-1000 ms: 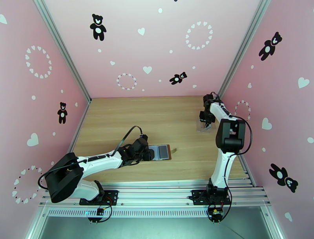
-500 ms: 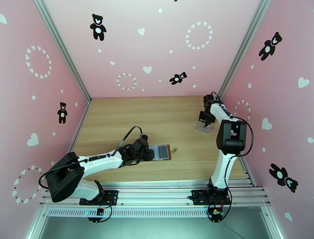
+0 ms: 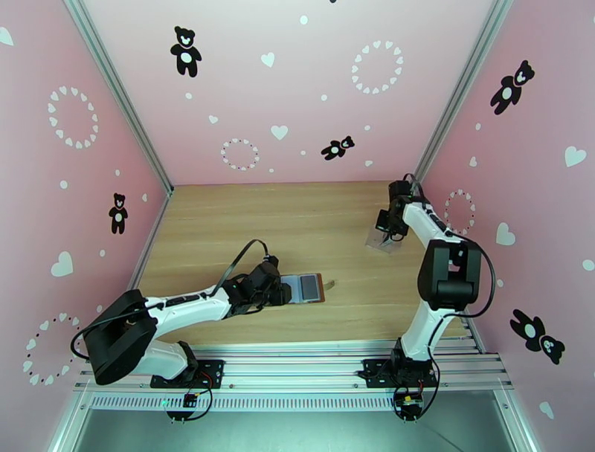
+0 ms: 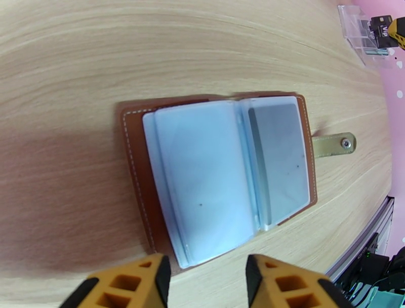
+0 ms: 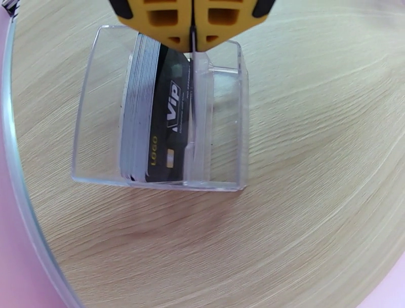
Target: Put the credit cards into the card holder
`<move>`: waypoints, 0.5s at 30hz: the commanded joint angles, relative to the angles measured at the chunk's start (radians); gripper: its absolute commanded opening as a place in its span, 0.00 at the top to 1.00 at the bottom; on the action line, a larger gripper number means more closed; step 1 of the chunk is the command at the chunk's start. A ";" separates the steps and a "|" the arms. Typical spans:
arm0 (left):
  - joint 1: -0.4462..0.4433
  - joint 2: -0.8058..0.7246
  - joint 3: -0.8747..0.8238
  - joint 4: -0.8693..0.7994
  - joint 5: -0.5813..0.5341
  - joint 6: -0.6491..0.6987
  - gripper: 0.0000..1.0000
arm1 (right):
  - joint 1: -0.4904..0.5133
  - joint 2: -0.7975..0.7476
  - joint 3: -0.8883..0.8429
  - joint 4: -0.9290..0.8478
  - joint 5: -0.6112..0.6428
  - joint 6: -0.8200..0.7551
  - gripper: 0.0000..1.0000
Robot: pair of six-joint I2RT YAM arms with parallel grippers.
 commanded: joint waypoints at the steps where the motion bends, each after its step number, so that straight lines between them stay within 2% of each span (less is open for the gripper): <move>1: 0.005 -0.028 -0.017 0.012 -0.020 -0.011 0.55 | 0.043 -0.089 -0.070 0.039 -0.085 0.038 1.00; 5: 0.005 -0.043 -0.030 0.016 -0.025 -0.019 0.55 | 0.097 -0.179 -0.159 0.078 -0.114 0.049 1.00; 11: 0.005 -0.039 -0.039 0.014 -0.026 -0.026 0.55 | 0.150 -0.298 -0.241 0.080 -0.070 0.044 1.00; 15: 0.005 -0.055 -0.049 0.016 -0.037 -0.028 0.55 | 0.199 -0.343 -0.262 0.071 -0.124 0.058 1.00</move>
